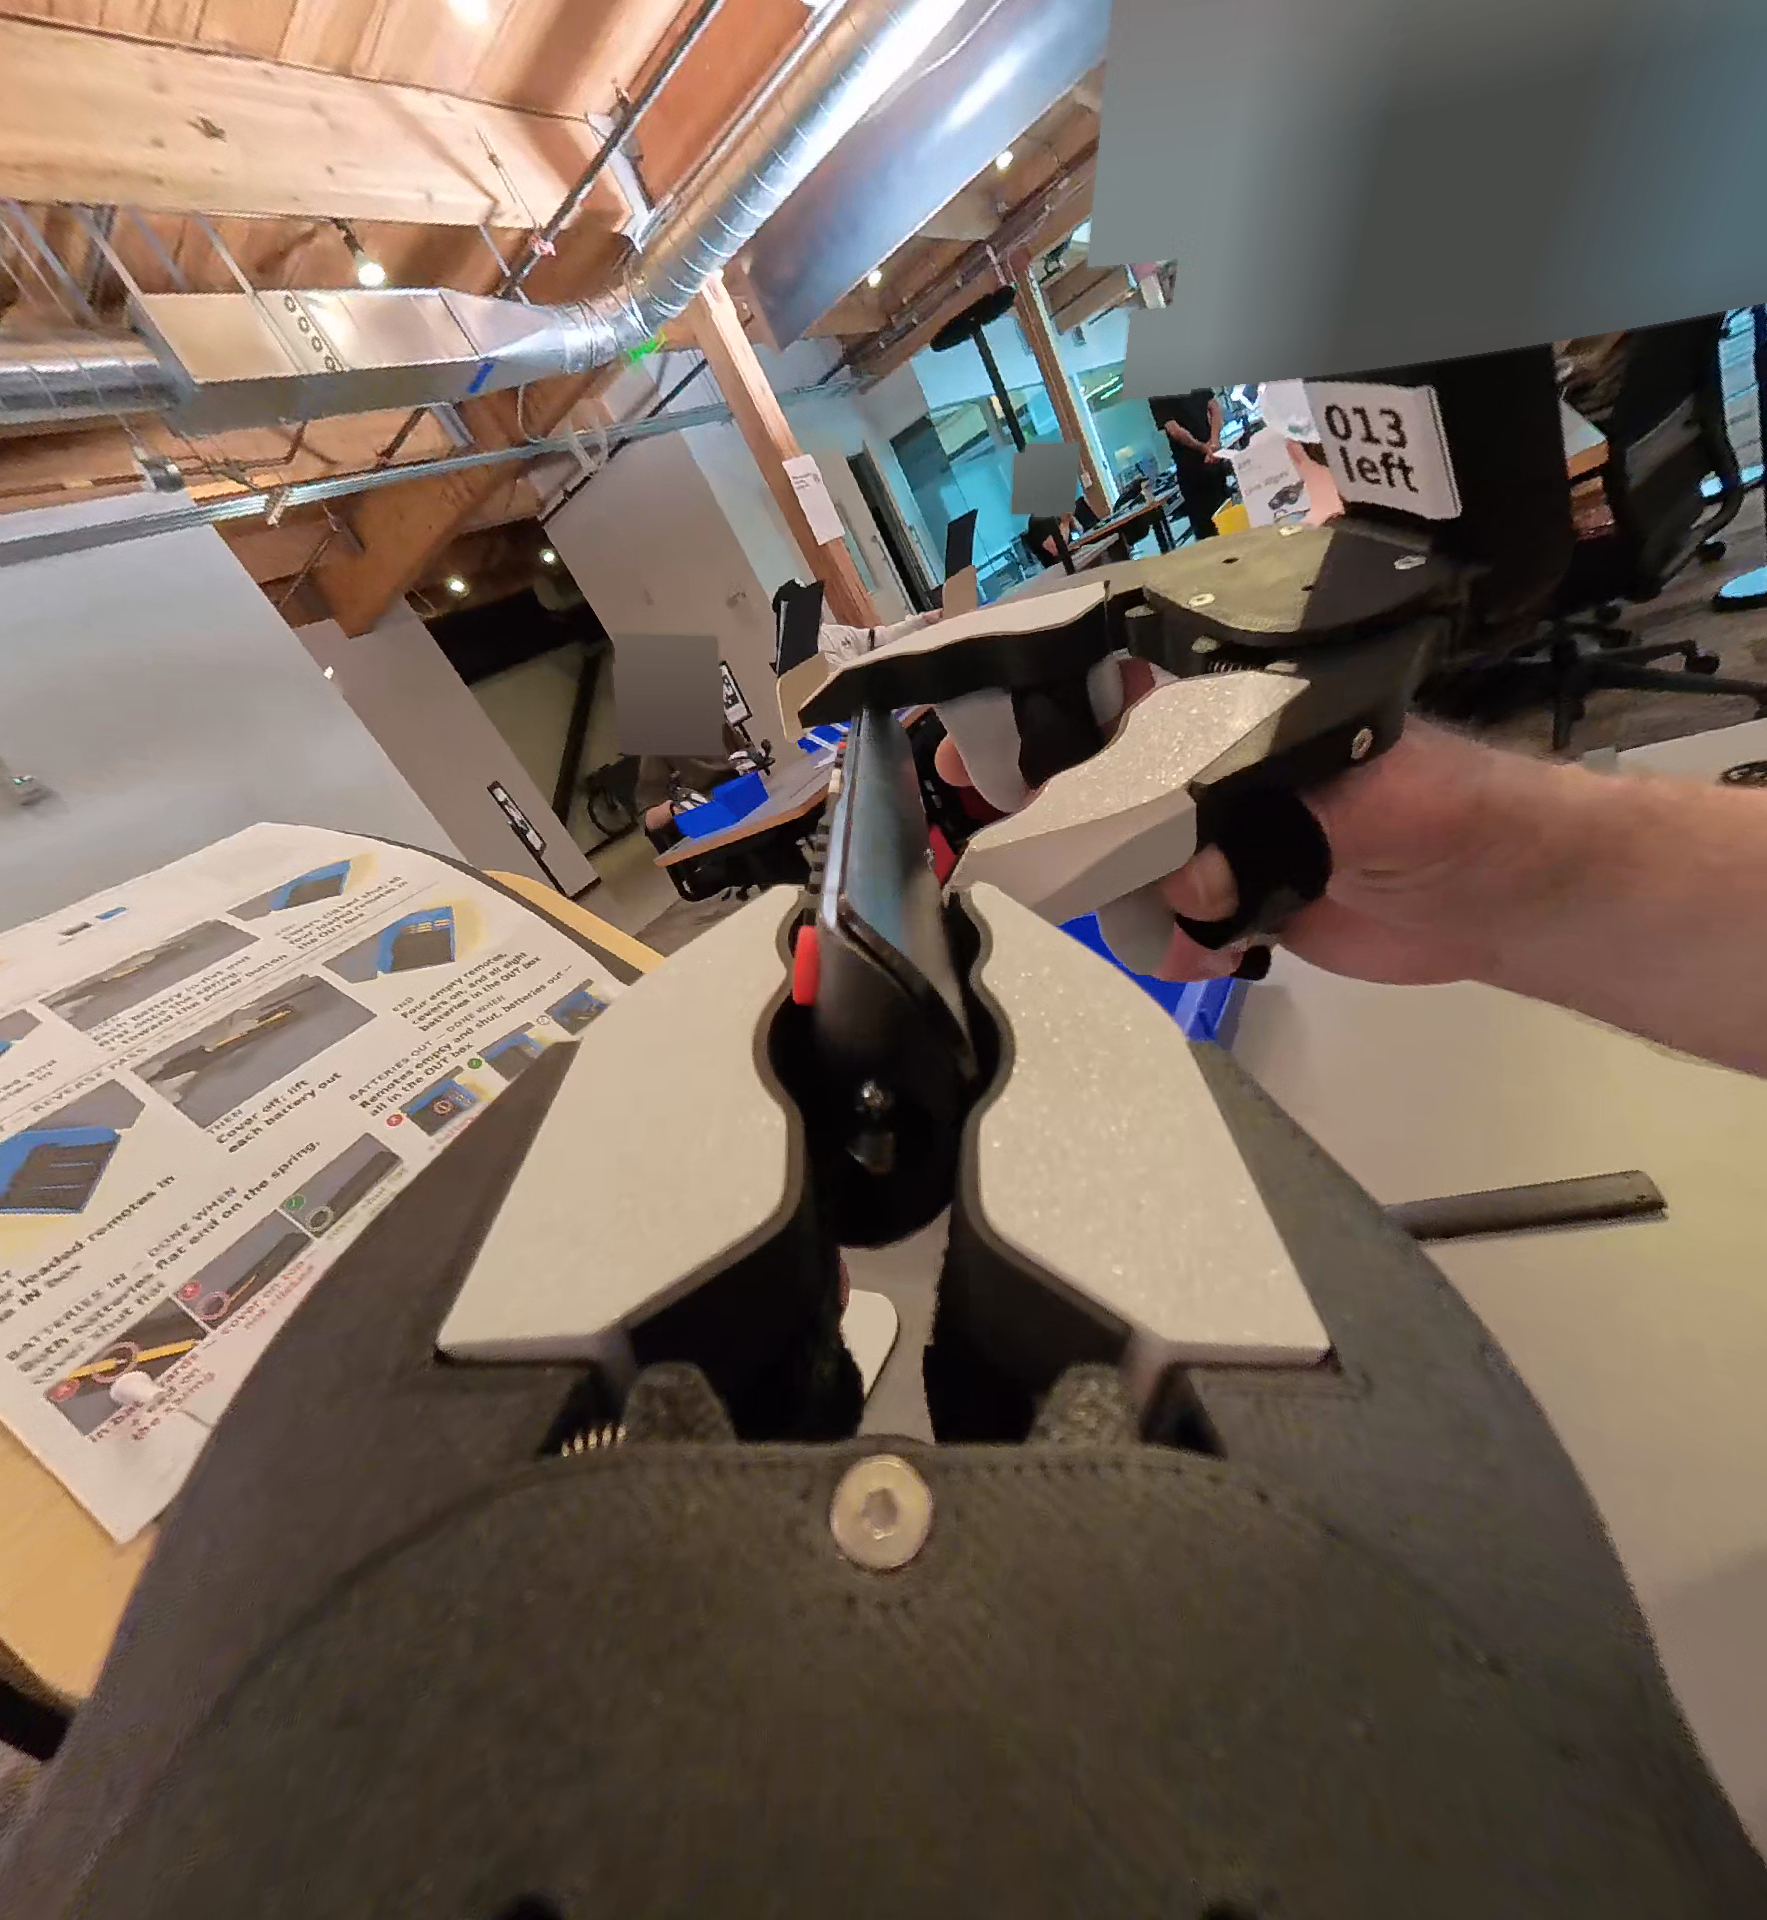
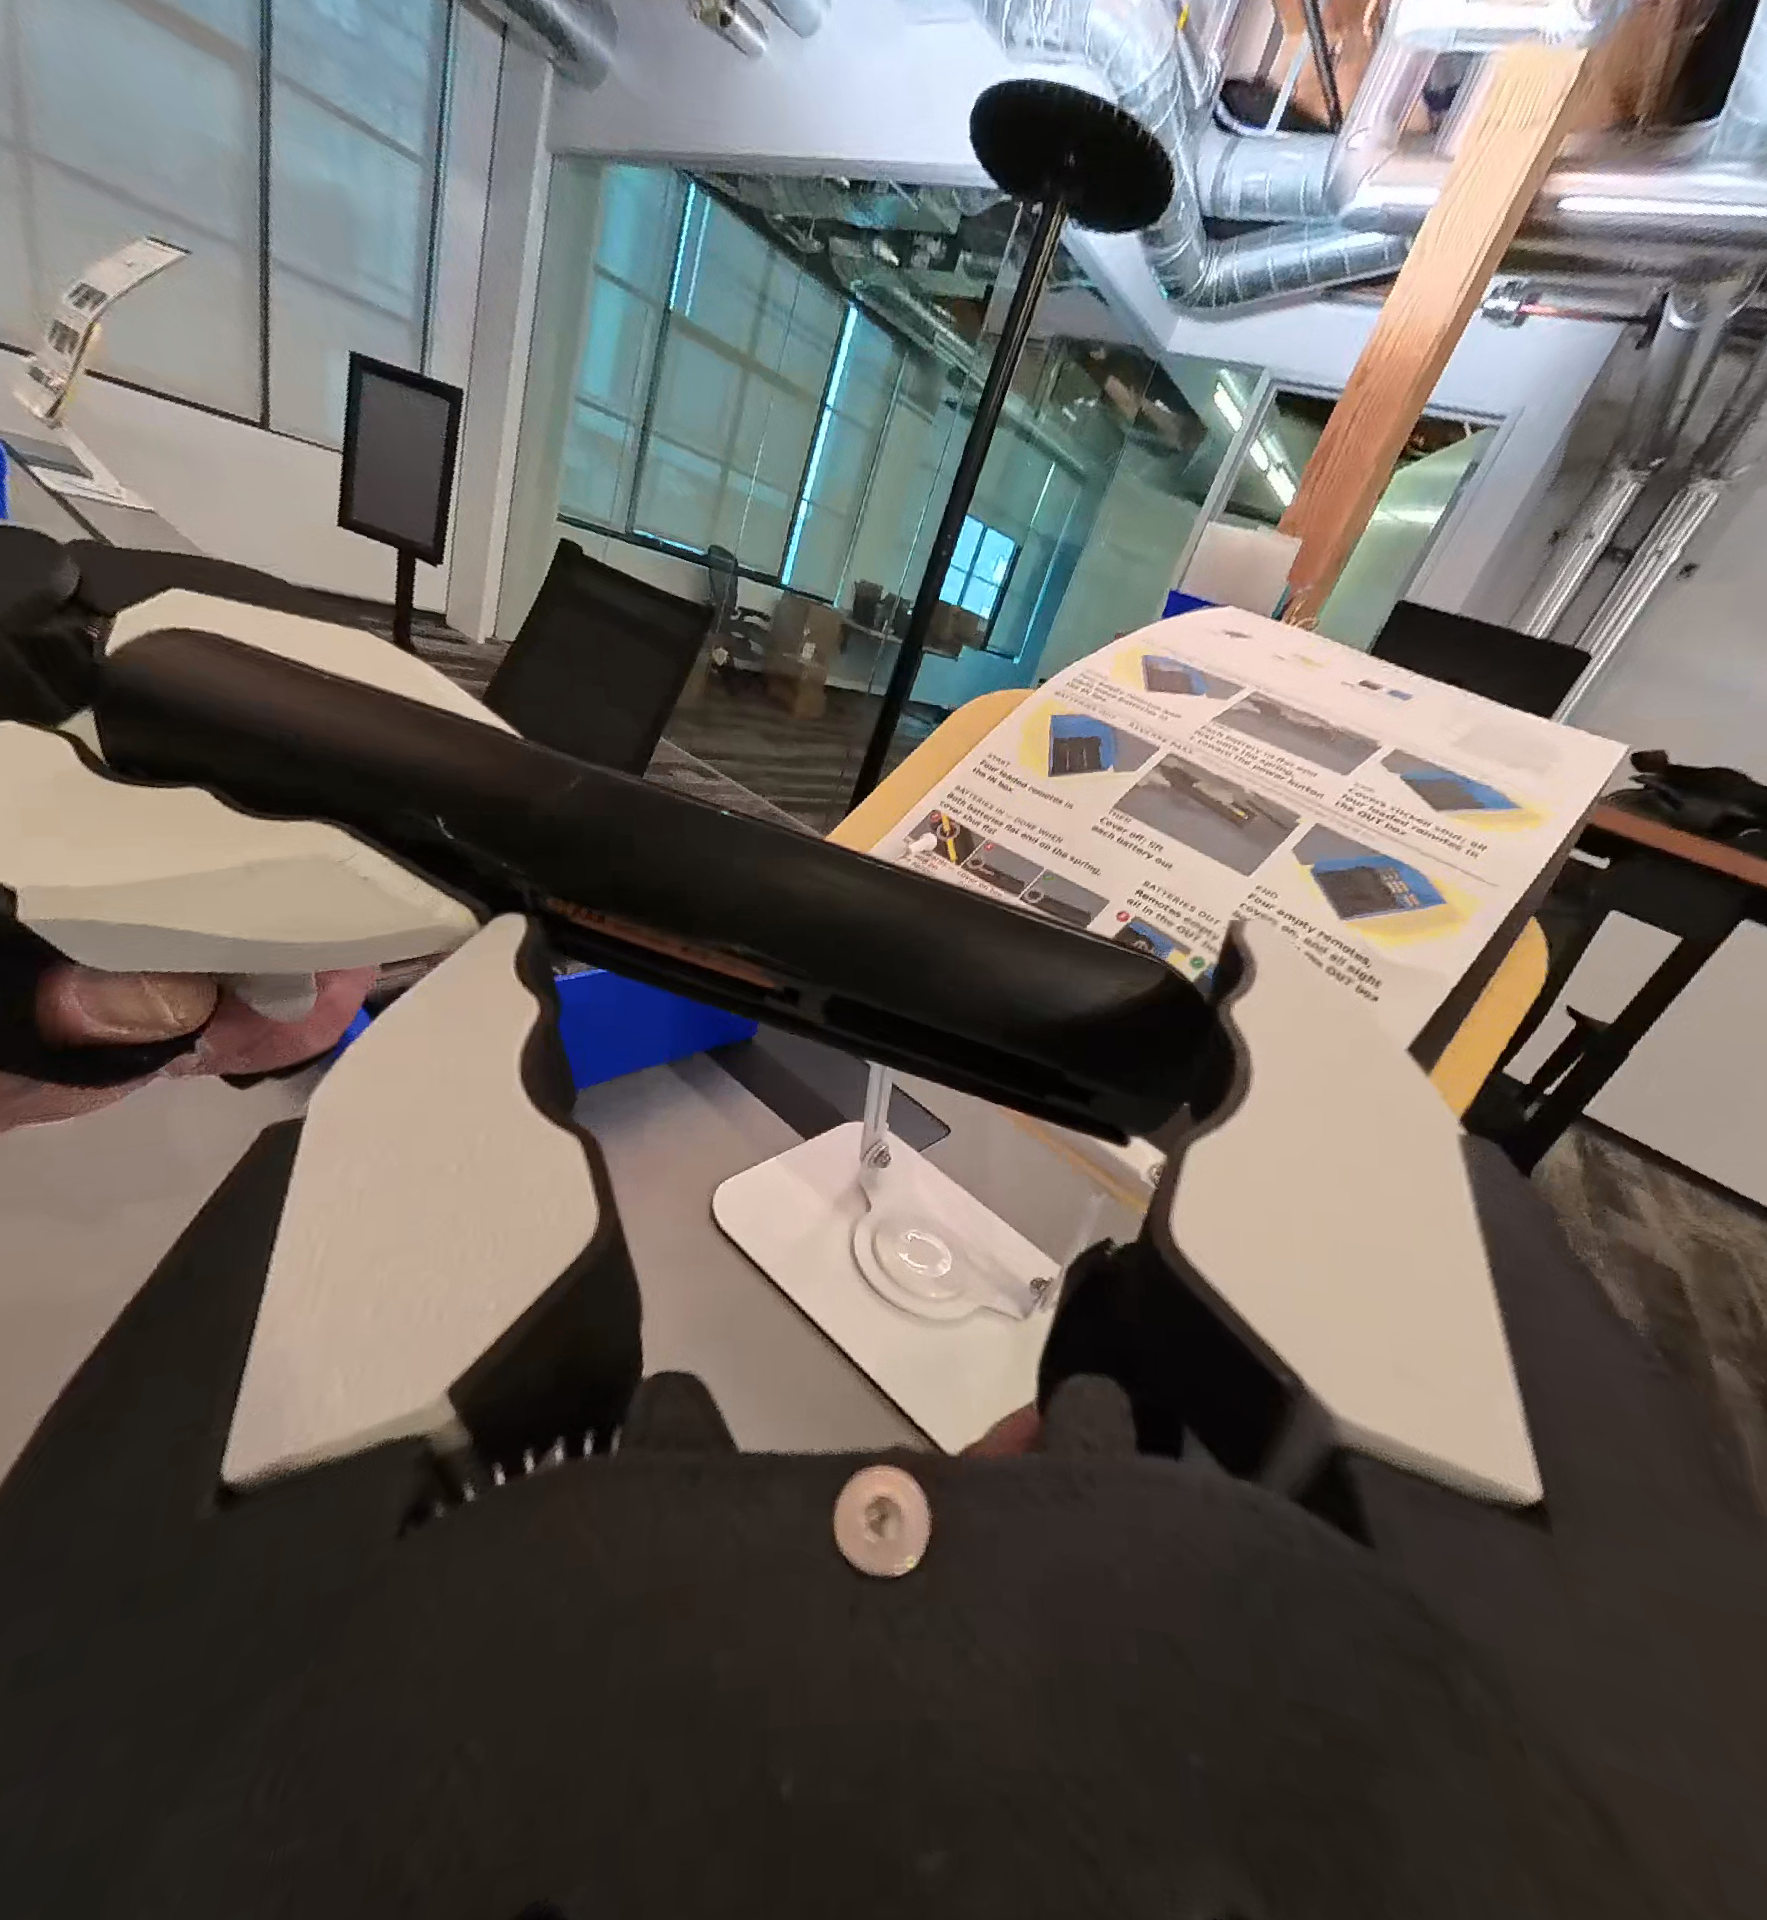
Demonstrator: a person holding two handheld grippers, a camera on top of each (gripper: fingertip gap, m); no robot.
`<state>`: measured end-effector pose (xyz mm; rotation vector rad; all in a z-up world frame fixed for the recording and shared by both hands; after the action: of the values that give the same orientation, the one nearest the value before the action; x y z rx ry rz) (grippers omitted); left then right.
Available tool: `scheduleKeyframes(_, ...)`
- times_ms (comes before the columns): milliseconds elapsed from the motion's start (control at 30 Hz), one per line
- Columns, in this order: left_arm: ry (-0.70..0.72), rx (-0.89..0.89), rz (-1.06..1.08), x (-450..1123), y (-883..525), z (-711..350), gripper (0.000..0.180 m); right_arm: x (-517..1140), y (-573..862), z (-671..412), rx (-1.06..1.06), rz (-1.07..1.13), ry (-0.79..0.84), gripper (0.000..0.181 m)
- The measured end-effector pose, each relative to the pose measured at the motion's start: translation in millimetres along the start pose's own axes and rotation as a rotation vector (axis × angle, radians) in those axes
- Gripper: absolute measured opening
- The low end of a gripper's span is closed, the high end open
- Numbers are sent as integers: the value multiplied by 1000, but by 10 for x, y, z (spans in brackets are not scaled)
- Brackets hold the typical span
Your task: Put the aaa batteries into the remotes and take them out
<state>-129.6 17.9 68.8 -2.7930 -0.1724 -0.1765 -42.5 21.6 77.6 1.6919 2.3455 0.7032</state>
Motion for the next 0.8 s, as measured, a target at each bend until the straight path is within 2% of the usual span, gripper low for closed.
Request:
scheduleKeyframes(300, 18, -27, 23, -19, 20, -24, 25, -67, 25, -43, 53, -24, 70, 107)
scheduleKeyframes(800, 43, -7, 3, -16, 71, -23, 25, -64, 6, -28, 75, -44, 68, 110)
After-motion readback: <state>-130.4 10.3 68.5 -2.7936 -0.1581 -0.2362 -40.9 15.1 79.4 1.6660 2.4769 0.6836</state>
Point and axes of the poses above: each gripper's, where its closed fingertips meet, x out along the fingers, z out of its underside, y = z × x across the jaws, the point moved 3 cm from there along -x, back along the fingers, and after that the axes turned 9 degrees about -x, right-handed, at the moved point
